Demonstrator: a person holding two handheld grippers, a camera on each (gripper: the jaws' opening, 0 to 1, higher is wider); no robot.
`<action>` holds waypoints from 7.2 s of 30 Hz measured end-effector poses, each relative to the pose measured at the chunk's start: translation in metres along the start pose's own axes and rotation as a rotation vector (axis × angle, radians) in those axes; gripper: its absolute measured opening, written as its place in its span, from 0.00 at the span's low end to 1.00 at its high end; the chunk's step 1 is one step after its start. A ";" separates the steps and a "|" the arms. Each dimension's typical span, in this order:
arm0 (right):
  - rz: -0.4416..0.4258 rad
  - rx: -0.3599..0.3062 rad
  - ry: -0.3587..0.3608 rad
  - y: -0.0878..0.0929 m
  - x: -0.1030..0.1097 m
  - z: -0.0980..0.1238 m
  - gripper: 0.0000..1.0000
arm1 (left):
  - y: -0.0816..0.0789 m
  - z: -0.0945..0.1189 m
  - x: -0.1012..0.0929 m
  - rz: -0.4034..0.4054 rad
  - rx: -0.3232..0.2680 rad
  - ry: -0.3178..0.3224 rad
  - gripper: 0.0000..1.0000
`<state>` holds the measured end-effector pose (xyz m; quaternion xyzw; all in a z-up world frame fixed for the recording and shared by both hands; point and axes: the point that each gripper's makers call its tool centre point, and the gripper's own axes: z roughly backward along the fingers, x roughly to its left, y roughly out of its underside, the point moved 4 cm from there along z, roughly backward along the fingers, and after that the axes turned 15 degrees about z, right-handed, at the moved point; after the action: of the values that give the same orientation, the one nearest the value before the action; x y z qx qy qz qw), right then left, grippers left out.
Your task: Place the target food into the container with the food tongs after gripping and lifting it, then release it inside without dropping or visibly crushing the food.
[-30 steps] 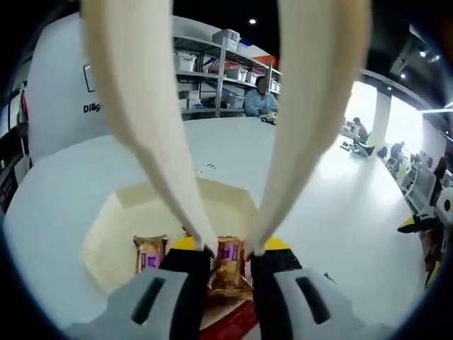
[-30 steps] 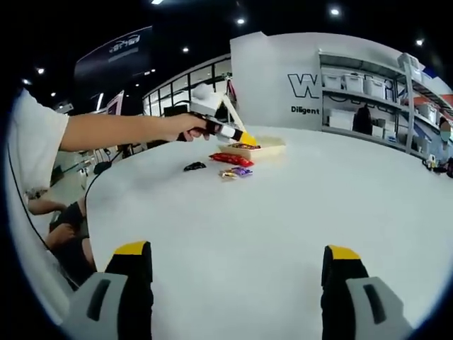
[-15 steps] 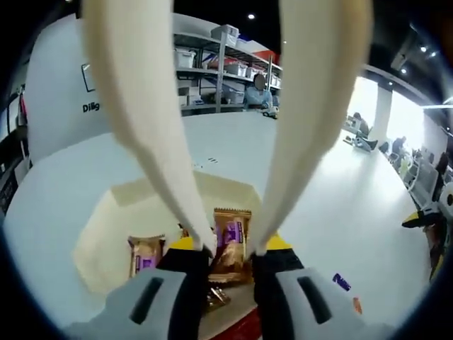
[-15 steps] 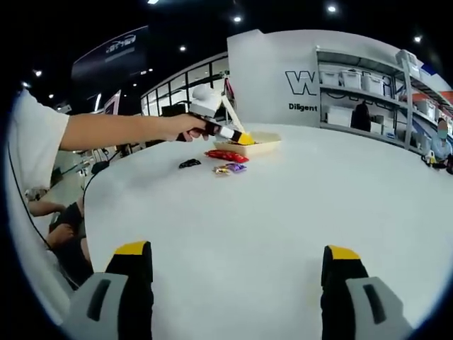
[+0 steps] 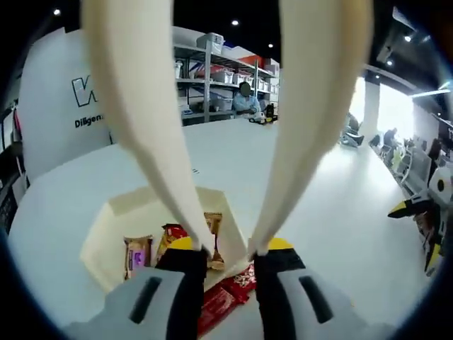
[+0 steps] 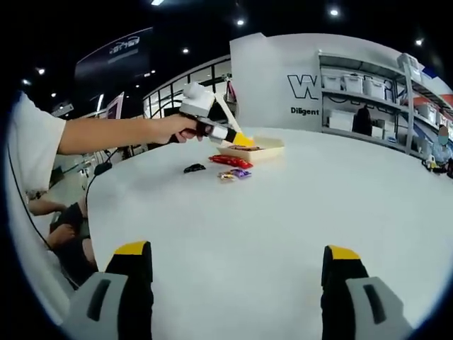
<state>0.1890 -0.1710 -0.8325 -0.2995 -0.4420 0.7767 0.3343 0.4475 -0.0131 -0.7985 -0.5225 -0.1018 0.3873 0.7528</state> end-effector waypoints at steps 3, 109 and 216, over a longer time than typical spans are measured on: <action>0.002 -0.005 -0.006 -0.002 0.005 0.002 0.99 | 0.006 0.008 -0.007 -0.010 0.005 0.010 0.25; 0.070 -0.009 0.006 -0.013 0.024 0.031 0.99 | 0.081 0.010 -0.063 -0.071 0.085 0.127 0.18; 0.064 0.001 0.007 -0.018 0.021 0.024 0.99 | 0.032 0.044 0.023 -0.006 -0.024 -0.037 0.27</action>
<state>0.1629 -0.1597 -0.8100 -0.3160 -0.4307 0.7861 0.3110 0.4230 0.0391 -0.8126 -0.5239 -0.1218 0.3935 0.7456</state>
